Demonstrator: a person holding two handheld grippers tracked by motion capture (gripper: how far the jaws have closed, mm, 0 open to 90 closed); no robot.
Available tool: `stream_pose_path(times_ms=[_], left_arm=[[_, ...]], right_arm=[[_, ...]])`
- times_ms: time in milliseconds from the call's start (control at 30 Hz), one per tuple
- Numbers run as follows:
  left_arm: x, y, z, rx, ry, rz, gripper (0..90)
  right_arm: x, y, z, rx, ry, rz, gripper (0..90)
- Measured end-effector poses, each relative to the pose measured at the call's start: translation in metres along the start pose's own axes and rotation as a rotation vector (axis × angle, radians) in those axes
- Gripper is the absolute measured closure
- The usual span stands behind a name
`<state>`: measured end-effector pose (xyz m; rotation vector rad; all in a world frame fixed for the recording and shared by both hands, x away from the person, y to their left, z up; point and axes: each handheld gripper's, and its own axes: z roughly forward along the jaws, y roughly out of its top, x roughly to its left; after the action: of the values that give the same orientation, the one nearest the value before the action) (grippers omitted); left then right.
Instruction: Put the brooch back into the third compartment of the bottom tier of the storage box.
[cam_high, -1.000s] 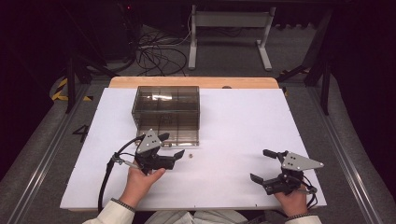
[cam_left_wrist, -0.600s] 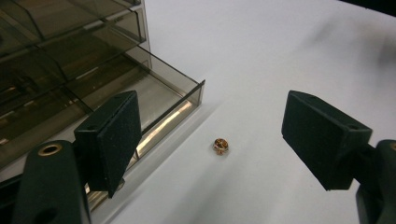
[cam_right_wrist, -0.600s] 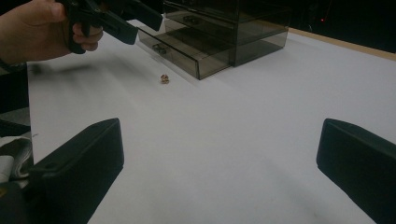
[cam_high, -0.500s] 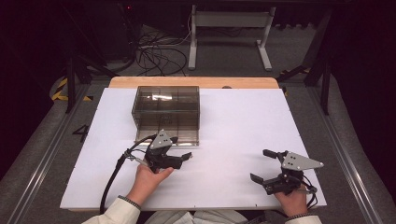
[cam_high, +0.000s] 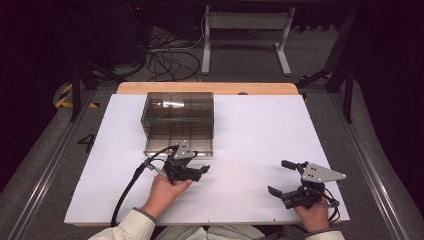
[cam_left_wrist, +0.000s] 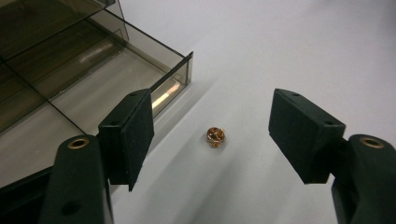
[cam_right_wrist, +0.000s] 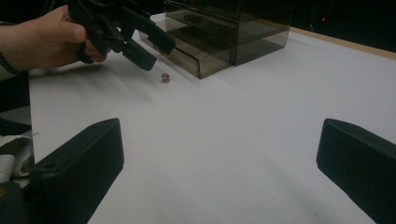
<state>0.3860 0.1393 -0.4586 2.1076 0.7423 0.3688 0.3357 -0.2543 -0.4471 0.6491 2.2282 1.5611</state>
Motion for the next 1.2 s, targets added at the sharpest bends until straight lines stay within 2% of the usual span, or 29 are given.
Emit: stream_pose_path(times_ms=[300,500,667,733,1200], left_arm=[[-0.001,0.001,0.010,0.046,-0.015,-0.015,40.9],[-0.003,0.001,0.014,0.073,-0.012,0.005,47.8],[-0.006,0.002,0.016,0.085,0.003,0.034,57.1],[-0.007,0.002,0.016,0.090,0.004,0.046,58.2],[-0.005,0.001,0.020,0.109,0.005,0.039,72.9]], right_arm=[[0.000,0.000,0.000,0.002,0.003,-0.001,1.3],[0.000,0.000,0.000,0.003,0.007,-0.001,1.3],[0.000,0.000,0.001,0.006,0.009,0.000,1.3],[0.000,0.000,0.001,0.005,0.010,0.000,1.3],[0.000,-0.001,0.001,0.005,0.016,0.001,1.3]])
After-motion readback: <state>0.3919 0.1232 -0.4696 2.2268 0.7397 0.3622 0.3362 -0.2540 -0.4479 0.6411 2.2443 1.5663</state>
